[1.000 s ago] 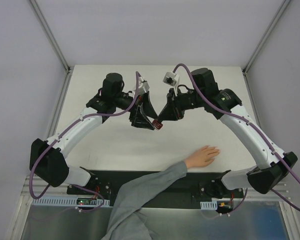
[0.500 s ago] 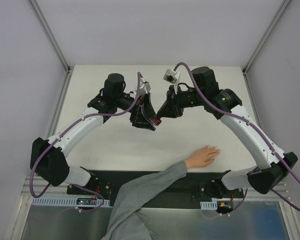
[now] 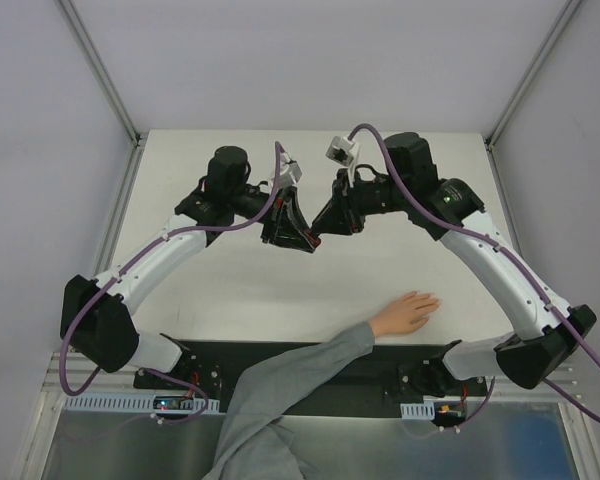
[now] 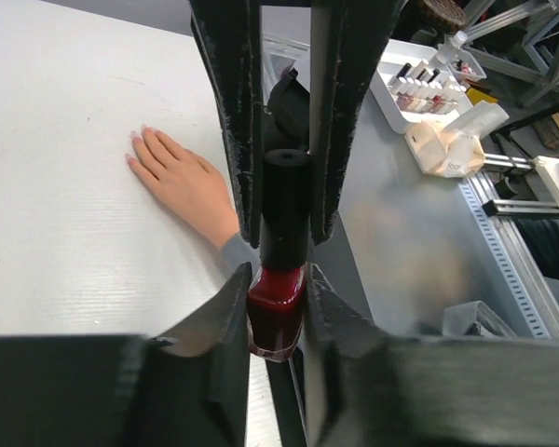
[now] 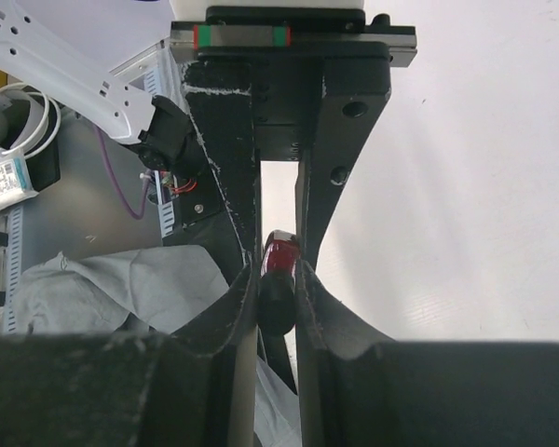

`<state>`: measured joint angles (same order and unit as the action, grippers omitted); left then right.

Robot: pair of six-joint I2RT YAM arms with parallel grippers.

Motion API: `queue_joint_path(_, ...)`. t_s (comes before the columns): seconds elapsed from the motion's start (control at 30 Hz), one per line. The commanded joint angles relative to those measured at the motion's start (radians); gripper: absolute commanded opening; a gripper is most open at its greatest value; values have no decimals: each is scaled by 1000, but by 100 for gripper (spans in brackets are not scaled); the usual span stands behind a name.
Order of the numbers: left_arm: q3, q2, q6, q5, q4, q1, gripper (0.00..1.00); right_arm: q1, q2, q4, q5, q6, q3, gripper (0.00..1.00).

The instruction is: Paint the nails

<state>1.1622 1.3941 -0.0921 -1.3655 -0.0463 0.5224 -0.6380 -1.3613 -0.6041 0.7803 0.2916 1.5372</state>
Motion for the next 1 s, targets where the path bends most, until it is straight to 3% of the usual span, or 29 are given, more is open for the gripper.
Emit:
queue_joint_path(0.0,-4,-36,18,41,-44,7,0,3,42,82,-51,-46,12,1)
queue_joint_path(0.03,-10,-47,15,119,-43,7,0,3,45,81,-153,-78,14,11)
queue_joint_path(0.1,-16,-59,15,216,-23,5,0,3,57,34,-293,-217,29,41)
queue_joint_path(0.13,-24,-78,17,274,-18,5,0,1,63,12,-440,-285,31,59)
queue_joint_path(0.23,-56,-122,35,465,-17,8,0,-8,119,-5,-657,-566,-21,70)
queue_joint_path(0.37,-75,-152,34,641,-17,13,0,-115,131,-18,-927,-675,-16,71)
queue_joint_path(0.57,-93,-175,29,769,-17,22,0,-192,59,-5,-1099,-758,44,71)
queue_joint_path(0.97,-108,-205,43,812,-17,48,0,-226,-125,47,-1055,-781,166,56)
